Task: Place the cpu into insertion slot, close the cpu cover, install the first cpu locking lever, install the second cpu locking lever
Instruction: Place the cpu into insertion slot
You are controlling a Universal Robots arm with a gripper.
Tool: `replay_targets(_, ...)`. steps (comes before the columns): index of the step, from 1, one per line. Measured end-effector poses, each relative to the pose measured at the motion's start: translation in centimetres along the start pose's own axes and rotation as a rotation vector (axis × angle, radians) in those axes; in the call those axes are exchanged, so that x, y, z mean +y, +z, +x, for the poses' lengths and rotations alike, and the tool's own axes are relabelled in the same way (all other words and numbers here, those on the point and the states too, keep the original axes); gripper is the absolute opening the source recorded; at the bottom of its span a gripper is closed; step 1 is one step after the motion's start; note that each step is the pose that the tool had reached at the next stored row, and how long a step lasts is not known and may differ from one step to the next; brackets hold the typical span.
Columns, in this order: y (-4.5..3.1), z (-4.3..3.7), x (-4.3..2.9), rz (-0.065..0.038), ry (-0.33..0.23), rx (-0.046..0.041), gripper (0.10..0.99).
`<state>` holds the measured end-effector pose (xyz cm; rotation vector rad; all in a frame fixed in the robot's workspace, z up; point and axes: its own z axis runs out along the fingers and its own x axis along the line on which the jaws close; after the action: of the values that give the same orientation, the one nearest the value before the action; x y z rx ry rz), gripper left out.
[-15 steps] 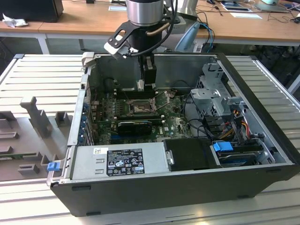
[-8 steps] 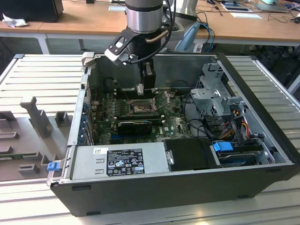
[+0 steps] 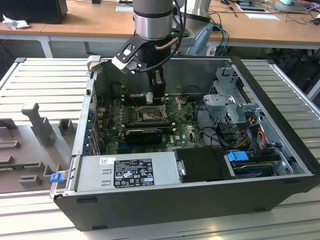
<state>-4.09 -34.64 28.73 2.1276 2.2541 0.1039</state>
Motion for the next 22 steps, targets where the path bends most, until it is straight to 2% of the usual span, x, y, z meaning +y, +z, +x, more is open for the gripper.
replay_targets(7,0.82,-0.01,-0.14,0.008,0.000,0.0004,0.533)
replay_targets(22,1.55,-0.02,-0.23,0.014,0.001,0.0008,0.533)
